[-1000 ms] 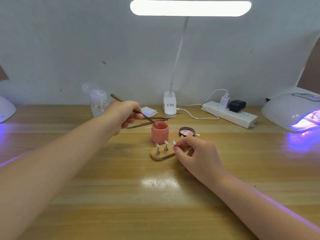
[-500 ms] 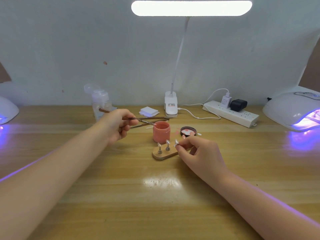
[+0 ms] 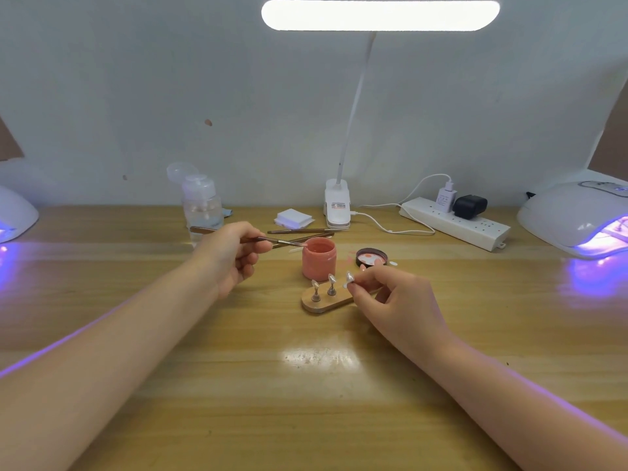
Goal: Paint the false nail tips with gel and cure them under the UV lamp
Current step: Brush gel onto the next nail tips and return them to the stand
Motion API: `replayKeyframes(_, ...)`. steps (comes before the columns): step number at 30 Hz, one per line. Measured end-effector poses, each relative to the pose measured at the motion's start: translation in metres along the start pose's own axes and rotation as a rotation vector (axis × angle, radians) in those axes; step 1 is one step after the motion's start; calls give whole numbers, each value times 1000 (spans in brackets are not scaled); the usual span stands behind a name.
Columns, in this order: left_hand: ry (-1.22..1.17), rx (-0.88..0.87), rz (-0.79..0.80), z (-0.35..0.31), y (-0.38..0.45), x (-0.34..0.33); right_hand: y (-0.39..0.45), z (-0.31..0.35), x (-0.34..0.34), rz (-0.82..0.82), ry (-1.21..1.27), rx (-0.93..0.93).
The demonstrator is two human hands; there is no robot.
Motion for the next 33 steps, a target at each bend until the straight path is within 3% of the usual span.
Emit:
replayKeyframes(3,-58,-143,-73,-4,-11,2,1,1,0,-8,9,10)
replayKeyframes(6,-59,-373,-5,-6,-36,-6,1,0,0,-8,15,6)
replayKeyframes(12,301,-865,111,24,-97,-23,2,-1,0,-22,-6,25)
replayKeyframes(24,519,-971,142,37,-104,-30,2,-3,0,-21,-15,57)
replayKeyframes(33,440,-956,164,37,-106,-29,2,-3,-1,-17,3,67)
Point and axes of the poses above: each hand's wrist, its own y-axis towards the middle knuckle, its own x-axis out of the back of the hand, z = x × y, the point moved 4 cm from there along y, towards the middle knuckle, and after that the axes turned 5 degrees about x, right-handed, at the moved point
